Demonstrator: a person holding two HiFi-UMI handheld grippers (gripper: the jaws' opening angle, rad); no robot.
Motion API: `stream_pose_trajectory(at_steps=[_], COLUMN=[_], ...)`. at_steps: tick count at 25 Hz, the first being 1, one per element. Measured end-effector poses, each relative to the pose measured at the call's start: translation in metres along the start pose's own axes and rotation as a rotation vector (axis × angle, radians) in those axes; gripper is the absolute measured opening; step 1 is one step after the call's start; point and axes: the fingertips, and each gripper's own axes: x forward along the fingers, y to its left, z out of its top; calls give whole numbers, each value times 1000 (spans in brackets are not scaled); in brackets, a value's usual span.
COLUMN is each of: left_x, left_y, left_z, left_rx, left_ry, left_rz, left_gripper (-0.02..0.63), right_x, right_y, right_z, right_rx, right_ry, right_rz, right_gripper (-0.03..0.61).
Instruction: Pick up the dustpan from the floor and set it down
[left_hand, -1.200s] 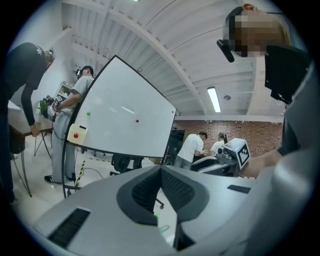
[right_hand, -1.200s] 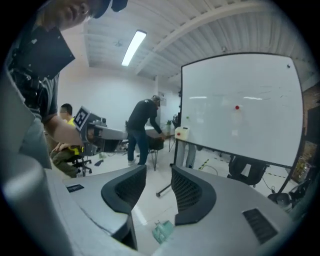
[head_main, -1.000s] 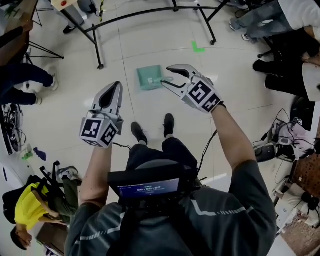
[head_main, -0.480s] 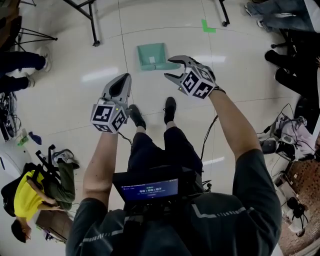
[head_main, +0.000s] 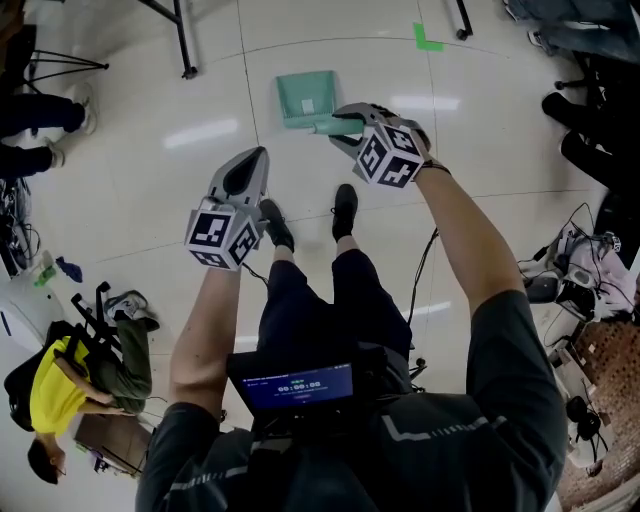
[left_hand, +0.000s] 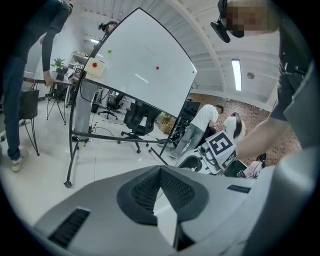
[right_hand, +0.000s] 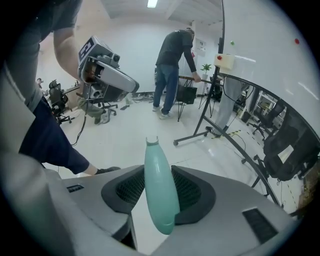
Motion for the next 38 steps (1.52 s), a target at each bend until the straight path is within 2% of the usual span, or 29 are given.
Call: stream_pose_trajectory(at_steps=[5, 10, 14, 18, 21, 25, 31, 38], left_x=[3, -37, -85, -150, -188, -234, -283, -310], left_y=[3, -24, -59, -99, -122, -167, -212, -231], left_z=[18, 75, 139, 199, 245, 300, 342, 351], left_rx=[-7, 10, 21, 14, 27, 31, 85, 142], left_ry=[-28, -80, -136, -157, -194, -270, -349, -373], left_rz=[-21, -49, -105, -101, -105, -173, -189, -184], left_gripper=[29, 29, 28, 28, 26, 26, 26, 26], right_x=[7, -42, -122, -226, -298, -376, -450, -470], right_y=[-8, 3, 7, 36, 53, 78, 107, 127], right_z=[7, 50, 113, 183, 230, 284, 331, 344], right_rx=[-41, -55, -2, 67, 48, -4, -64, -105], right_ry=[-4, -61, -162, -265, -309, -368, -458, -466], right_rz=[16, 28, 17, 24, 22, 7, -50, -75], right_gripper=[170, 167, 166, 166, 164, 164, 161, 160])
